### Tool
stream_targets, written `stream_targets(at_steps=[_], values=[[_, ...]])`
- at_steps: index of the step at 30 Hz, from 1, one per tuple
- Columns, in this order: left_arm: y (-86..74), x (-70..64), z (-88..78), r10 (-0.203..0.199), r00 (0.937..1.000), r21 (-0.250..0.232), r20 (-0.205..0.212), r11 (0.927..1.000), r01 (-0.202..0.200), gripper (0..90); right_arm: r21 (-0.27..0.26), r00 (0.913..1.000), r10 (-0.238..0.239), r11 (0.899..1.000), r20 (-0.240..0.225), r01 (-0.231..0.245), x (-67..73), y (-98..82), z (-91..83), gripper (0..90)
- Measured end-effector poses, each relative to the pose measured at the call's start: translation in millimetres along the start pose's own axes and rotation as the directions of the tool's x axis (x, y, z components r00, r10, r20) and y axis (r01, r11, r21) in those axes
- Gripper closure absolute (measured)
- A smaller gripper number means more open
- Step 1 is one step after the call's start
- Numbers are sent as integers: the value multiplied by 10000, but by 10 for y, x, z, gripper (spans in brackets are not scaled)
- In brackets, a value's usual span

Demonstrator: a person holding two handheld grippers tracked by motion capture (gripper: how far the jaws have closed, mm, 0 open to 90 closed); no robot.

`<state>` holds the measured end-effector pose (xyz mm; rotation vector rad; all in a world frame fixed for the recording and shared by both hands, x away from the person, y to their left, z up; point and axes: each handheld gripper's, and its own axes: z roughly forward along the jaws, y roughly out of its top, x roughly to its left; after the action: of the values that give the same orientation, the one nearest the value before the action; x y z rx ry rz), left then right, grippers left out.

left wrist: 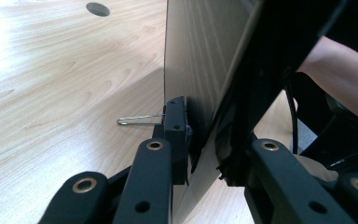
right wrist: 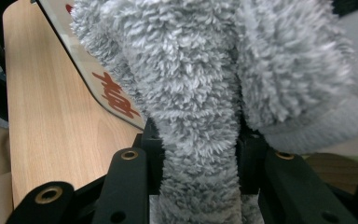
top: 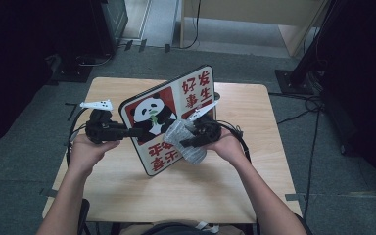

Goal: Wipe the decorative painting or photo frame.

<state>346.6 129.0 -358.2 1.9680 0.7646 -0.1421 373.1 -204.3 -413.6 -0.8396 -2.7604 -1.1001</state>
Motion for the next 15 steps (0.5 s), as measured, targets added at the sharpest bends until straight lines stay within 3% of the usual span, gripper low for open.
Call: stream_targets(at_steps=[15], values=[[-1,2,0,3,10000,1,17,10000,-3,767,110,9999,163,9998,-57,-162,-19,-180,137,646]])
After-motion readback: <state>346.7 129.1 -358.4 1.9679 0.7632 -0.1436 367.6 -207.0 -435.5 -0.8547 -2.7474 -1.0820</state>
